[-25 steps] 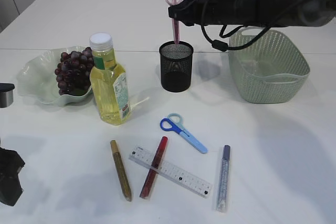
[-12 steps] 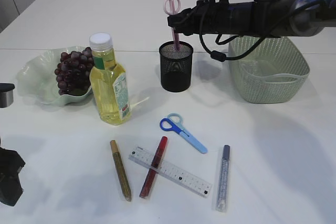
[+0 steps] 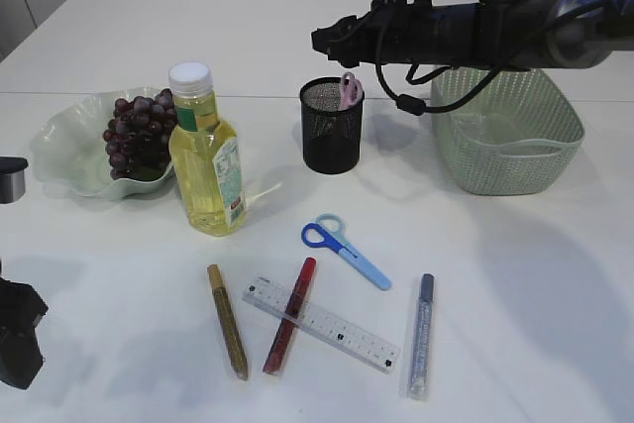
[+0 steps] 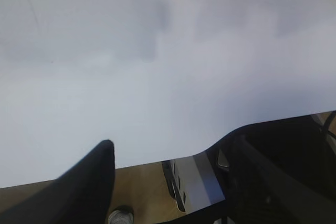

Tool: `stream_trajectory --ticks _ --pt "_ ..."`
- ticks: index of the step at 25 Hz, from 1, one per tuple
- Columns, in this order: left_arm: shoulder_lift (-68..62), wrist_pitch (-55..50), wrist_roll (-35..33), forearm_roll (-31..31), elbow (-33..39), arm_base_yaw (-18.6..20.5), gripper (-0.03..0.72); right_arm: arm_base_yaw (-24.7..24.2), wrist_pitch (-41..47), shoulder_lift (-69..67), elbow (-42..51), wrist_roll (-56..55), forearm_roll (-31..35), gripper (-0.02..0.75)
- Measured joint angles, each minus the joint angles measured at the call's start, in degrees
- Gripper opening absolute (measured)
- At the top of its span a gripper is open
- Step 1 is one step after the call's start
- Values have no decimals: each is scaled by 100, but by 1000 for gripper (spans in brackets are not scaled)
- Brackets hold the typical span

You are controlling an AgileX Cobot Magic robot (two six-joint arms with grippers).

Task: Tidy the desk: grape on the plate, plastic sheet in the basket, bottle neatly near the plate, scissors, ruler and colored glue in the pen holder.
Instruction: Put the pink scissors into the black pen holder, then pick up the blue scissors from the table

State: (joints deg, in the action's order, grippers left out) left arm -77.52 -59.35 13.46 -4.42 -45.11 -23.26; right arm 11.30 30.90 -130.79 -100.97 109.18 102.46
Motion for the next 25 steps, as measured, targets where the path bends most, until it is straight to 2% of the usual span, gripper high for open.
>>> stream_trajectory --ticks 5,8,10,12,16,21,25 --pt "0 0 0 -14 0 0 498 0 0 13 0 -323 -37 377" --pt "0 0 0 -28 0 0 498 0 -12 198 0 -1086 -547 377" --pt "0 0 0 -41 0 0 498 0 -12 431 0 -2163 -1407 377" --pt "0 0 0 -71 0 0 498 0 34 705 0 -3433 -2646 377" --pt "0 86 0 -130 0 0 498 0 731 1274 0 -5925 -4953 377" --pt "0 280 0 -149 0 0 498 153 1827 1743 -8 -8328 -7012 360" --pt "0 378 0 -158 0 0 498 604 2569 1772 -49 -9357 -8320 353"
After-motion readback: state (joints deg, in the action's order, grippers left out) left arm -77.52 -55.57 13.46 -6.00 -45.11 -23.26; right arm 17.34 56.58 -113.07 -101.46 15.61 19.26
